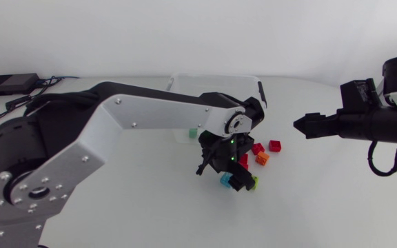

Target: Pick up the duplo bricks and place them in the container

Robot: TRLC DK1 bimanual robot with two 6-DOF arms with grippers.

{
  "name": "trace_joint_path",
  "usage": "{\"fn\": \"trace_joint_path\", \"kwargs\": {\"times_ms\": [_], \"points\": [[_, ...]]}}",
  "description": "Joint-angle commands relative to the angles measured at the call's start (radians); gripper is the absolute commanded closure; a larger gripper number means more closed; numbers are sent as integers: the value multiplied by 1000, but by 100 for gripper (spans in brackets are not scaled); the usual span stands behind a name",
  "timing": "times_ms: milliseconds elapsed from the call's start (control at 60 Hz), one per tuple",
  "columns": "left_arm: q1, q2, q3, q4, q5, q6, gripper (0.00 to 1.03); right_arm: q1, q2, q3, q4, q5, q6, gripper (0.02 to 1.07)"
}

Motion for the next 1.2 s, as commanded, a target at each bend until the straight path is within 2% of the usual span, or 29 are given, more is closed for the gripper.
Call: {"fn": "trace_joint_path", "kwargs": {"times_ms": [0, 117, 133, 217, 250, 467, 533, 667, 883, 1050, 1100, 1183], "points": [[-10, 49, 46, -29, -6, -38, 28, -28, -26, -42, 7, -24, -34, 11], [-15, 76, 74, -42, -6, -48, 36, -60, -34, -76, 8, -50, -53, 11], [-15, 84, 80, -47, -6, -53, 40, -66, -35, -81, 10, -55, -57, 11], [-12, 95, 85, -48, -8, -61, 50, -83, -29, -97, 15, -66, -77, 12], [-9, 99, 85, -48, -13, -62, 59, -85, -21, -102, 18, -67, -88, 12], [19, 21, 23, -41, -19, -47, 62, -101, 63, -94, 41, -149, -227, 12], [36, -59, -38, -15, -39, -30, 62, -103, 111, -81, 50, -150, -273, 11], [62, -221, -167, 36, -45, -13, 62, -129, 229, -33, 53, -213, -365, 11], [94, -487, -346, 119, -71, 15, 61, -129, 371, 50, 45, -213, -554, 8], [100, -686, -483, 218, -109, 36, 59, -129, 500, 189, -96, -213, -692, 8], [105, -758, -524, 241, -115, 42, 59, -131, 546, 254, -183, -216, -789, 8], [113, -823, -564, 258, -128, 42, 59, -128, 582, 281, -188, -211, -852, 8]]}}
